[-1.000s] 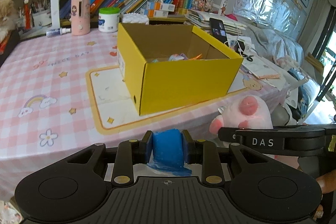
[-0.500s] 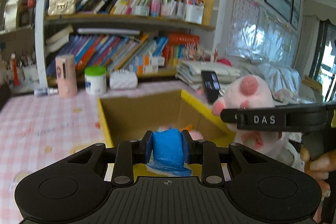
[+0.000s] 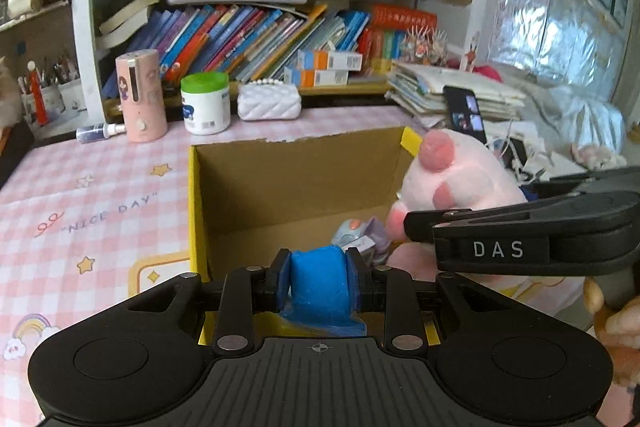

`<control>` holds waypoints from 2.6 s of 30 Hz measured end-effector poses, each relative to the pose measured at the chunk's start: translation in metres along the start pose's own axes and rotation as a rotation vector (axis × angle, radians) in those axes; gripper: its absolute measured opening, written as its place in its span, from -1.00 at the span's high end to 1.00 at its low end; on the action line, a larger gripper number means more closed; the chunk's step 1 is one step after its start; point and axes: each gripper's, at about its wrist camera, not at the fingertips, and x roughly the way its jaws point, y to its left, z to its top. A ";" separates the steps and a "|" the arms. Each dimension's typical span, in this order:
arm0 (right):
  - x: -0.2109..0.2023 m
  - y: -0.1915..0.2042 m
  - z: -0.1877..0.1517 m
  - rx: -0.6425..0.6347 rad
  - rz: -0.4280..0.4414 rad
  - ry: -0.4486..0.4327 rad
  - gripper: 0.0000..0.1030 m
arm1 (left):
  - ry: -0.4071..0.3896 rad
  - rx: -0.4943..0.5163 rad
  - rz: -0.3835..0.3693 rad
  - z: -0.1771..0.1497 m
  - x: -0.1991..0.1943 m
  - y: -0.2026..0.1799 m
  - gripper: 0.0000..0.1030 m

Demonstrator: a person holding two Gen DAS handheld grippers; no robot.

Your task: Organize objects

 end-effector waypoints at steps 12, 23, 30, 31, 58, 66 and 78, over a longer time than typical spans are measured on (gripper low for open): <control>0.041 -0.019 0.002 0.008 0.110 0.157 -0.23 | 0.111 0.033 -0.005 -0.002 0.039 0.000 0.40; 0.038 -0.029 0.005 0.040 0.151 0.161 -0.25 | -0.011 0.002 -0.049 -0.005 -0.002 -0.004 -0.51; 0.031 -0.027 0.003 0.042 0.182 0.142 -0.63 | -0.072 -0.092 -0.010 -0.014 -0.040 0.003 -0.59; 0.030 -0.026 0.002 0.038 0.182 0.139 -0.64 | -0.080 -0.107 -0.003 -0.015 -0.045 0.005 -0.60; -0.093 0.080 -0.070 0.073 -0.051 -0.119 -0.94 | -0.080 -0.230 0.293 -0.075 -0.141 0.064 -0.91; -0.105 0.113 -0.106 0.085 -0.114 -0.071 -1.00 | -0.033 -0.212 0.320 -0.101 -0.160 0.069 -0.95; -0.110 0.143 -0.128 0.083 -0.136 -0.018 -1.00 | -0.005 -0.202 0.338 -0.118 -0.174 0.084 -0.98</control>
